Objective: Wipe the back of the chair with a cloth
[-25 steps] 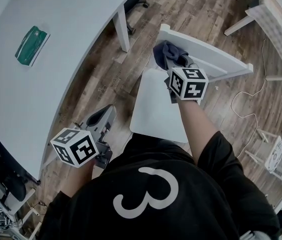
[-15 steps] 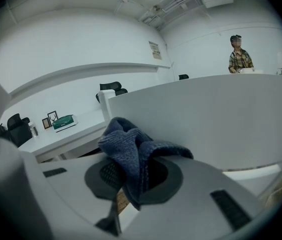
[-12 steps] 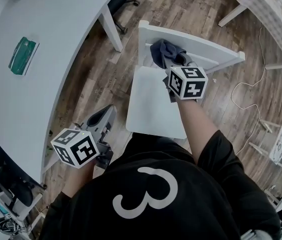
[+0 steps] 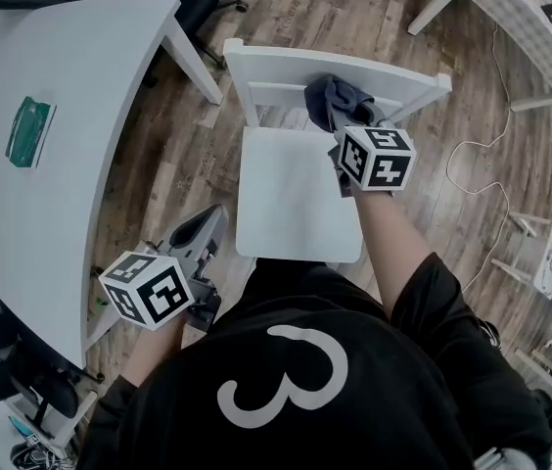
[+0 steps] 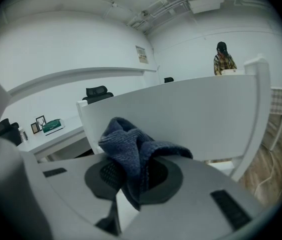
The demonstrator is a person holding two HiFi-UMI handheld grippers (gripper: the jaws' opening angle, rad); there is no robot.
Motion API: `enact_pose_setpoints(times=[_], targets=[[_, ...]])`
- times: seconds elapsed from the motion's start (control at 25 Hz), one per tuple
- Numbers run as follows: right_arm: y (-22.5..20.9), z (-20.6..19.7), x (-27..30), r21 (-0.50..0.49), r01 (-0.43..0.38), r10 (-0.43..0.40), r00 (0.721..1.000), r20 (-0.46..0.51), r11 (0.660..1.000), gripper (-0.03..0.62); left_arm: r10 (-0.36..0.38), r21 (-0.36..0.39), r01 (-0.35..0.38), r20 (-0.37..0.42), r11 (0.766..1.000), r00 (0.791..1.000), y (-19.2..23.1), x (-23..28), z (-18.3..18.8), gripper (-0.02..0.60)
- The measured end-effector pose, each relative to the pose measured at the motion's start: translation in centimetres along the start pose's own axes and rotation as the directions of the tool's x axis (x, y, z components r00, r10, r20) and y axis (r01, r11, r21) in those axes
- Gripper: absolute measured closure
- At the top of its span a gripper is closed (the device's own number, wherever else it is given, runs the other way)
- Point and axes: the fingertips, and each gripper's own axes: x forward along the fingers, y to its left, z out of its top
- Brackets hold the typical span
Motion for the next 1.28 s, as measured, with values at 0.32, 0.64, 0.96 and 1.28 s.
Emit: enact_pose_setpoints(times=[0.32, 0.64, 0.96, 1.28], targets=[[-5.2, -0.5, -3.0, 0.038, 0.078, -0.079, 0.997, 0.008, 0.996, 0.542, -0.008, 0.019, 0.009, -0.030, 1.000, 1.000, -2.2, 1.1, -1.5, 0.568], [-9.8, -0.7, -5.6, 0.071, 0.138, -0.140, 0.990, 0.025, 0.988, 0.542, 0.002, 0.022, -0.002, -0.032, 1.000, 0.999, -4.1, 1.3, -3.0, 0.568], [-12.4, -1.0, -6.8, 0.078, 0.146, -0.147, 0.989, 0.015, 0.986, 0.542, 0.022, 0.007, -0.022, -0.019, 1.000, 1.000, -5.8, 0.9, -5.1, 0.568], [-12.1, -1.1, -8.2, 0.071, 0.086, -0.088, 0.996, 0.019, 0.994, 0.542, 0.026, -0.034, -0.026, 0.003, 0.999, 1.000, -7.5, 1.4, -7.5, 0.568]])
